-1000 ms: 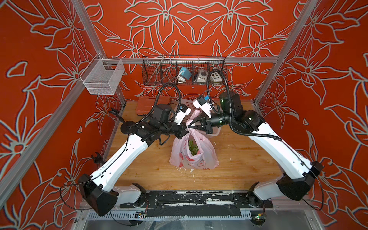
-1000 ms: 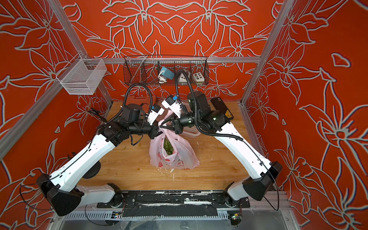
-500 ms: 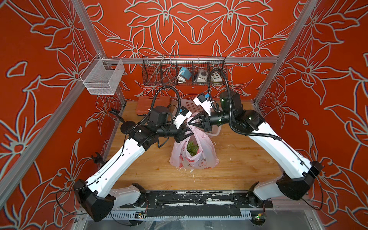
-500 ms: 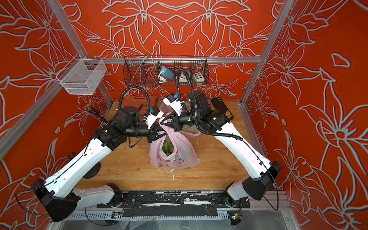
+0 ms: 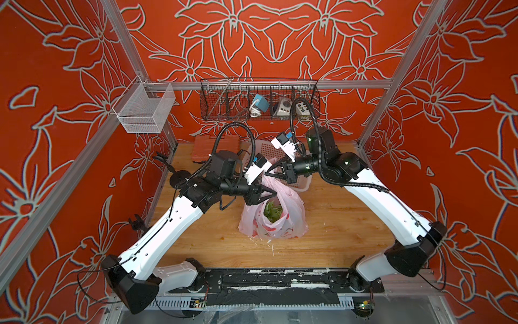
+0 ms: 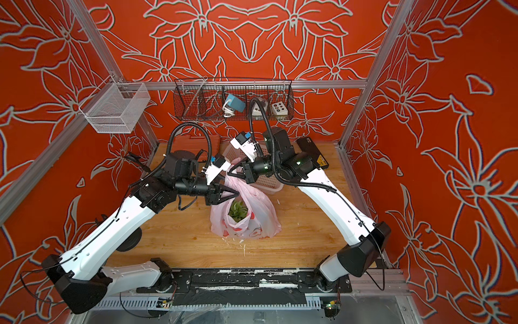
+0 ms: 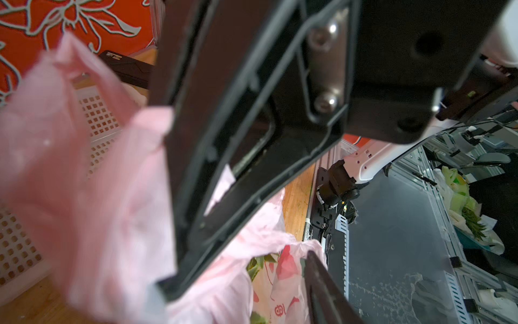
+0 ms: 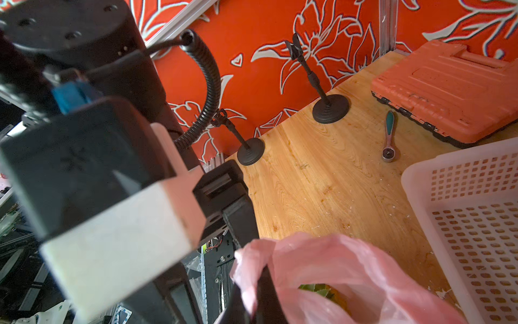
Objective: Place the pineapple into a plastic bag & tie a knot
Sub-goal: Cross the plastic bag at the center of the board.
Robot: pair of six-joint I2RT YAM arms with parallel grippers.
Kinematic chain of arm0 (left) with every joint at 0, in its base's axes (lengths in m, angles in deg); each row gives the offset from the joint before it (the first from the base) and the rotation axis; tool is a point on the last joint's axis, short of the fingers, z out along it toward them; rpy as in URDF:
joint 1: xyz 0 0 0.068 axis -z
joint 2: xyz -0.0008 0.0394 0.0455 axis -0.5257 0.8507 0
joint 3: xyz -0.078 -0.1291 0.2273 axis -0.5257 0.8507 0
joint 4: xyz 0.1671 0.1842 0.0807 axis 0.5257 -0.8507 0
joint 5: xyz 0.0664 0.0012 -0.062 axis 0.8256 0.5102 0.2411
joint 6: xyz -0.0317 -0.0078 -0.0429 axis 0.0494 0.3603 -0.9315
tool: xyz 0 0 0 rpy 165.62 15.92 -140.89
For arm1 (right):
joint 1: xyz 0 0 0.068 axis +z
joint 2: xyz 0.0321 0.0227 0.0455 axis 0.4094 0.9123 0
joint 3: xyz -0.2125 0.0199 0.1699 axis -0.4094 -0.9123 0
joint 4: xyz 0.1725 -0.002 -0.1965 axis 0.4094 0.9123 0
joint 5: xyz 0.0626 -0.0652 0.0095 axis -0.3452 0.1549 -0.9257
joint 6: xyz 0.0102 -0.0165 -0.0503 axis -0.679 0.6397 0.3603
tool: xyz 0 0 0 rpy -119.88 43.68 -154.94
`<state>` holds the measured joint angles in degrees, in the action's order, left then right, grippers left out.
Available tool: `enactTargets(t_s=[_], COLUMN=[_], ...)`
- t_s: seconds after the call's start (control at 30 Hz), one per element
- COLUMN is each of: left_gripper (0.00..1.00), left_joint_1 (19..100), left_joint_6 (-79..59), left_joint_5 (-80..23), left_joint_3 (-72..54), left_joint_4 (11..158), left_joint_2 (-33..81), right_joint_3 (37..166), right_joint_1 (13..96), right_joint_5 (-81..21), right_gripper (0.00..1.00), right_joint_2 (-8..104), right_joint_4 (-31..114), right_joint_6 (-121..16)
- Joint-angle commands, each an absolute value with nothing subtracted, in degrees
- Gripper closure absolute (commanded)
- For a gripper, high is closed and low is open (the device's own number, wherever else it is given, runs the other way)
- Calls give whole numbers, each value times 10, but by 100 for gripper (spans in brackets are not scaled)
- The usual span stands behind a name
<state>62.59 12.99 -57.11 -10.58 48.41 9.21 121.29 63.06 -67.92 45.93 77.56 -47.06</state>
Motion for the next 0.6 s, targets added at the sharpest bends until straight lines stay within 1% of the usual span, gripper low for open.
enactTargets(t_s=[0.0,0.23,0.33,0.43,0.53,0.57], left_gripper=[47,48,50,57,73,80], left_joint_1=[629,629,629,629,629,629], left_joint_6=[132,118,104,93,88,87], left_joint_5=[-586,-564,-564,-569,-572,-573], left_joint_3=[-118,-118,-110,-109,-106,-106], left_joint_4=[491,518,545,559,567,567], left_joint_2=[96,113,111,113,113,115], right_joint_3=[1227,1178,1171,1165,1160,1158], right_joint_1=[629,634,639,640,640,640], right_joint_5=[-716,-756,-749,-746,-746,-745], right_gripper=[100,100,100,100,100,100], right_joint_2=[462,449,447,447,446,444], right_joint_4=[773,662,656,654,653,652], right_joint_6=[-466,-561,-568,-571,-573,-574])
